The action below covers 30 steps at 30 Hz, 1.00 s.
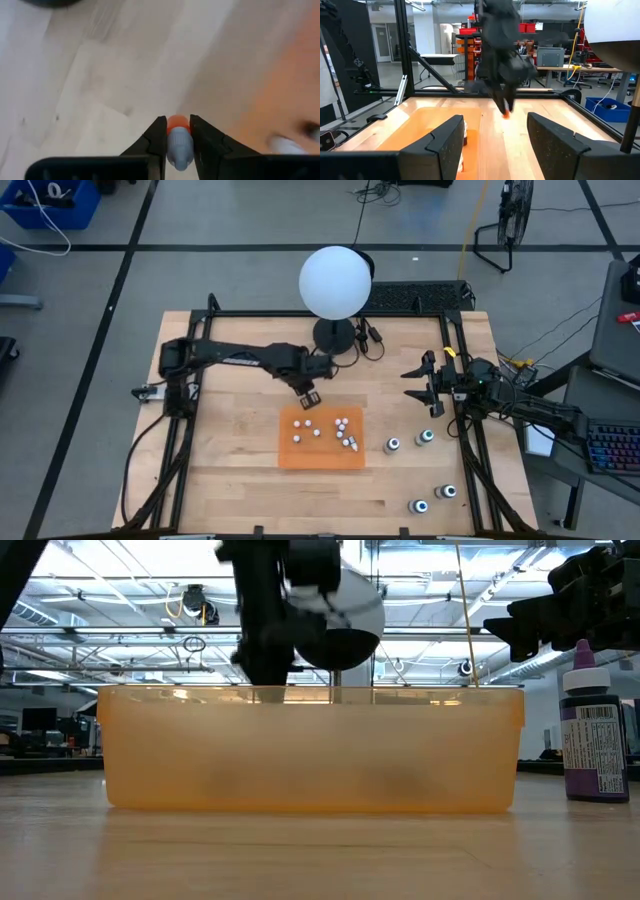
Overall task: Pick & Place food coloring
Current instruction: Put the small orange food coloring bottle into the orange container
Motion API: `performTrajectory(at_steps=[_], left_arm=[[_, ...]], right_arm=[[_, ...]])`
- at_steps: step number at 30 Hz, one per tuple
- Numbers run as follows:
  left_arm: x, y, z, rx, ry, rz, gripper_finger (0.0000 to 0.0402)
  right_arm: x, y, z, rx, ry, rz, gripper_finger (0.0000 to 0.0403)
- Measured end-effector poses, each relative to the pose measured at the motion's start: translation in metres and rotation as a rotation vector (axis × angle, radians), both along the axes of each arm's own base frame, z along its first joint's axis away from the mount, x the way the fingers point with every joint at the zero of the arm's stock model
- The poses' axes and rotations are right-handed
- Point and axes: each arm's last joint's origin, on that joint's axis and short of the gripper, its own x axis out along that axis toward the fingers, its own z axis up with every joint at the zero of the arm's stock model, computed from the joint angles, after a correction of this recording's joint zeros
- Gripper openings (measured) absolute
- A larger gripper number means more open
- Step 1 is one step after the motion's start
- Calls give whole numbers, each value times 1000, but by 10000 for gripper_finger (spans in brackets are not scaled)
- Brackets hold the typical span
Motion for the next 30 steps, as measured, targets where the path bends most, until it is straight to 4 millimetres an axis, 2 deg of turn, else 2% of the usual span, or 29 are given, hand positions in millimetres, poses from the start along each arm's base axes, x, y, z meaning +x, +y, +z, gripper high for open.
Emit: performTrajectory(at_steps=[3,6,10,14,17,20,24,30], left_arm=[[0,-31,26,-3,-77,-42,64],[-1,-68,38,-19,-117,-112,64],[-8,-115,40,-45,-128,-174,64],[-17,-145,29,-31,-141,-146,64],[-20,-155,21,-19,-162,-119,64],[-16,-157,8,-56,-214,-117,64],[-13,-152,-6,-118,-241,-139,64],[-15,-139,-24,-116,-219,-119,64]], right_arm=[[0,0,0,0,0,0,206],[0,0,0,0,0,0,208],[0,0,0,0,0,0,206],[0,0,0,0,0,-1,205],[0,0,0,0,0,-1,205],[0,0,0,0,0,0,204],[0,0,0,0,0,0,205],[0,0,0,0,0,0,207]])
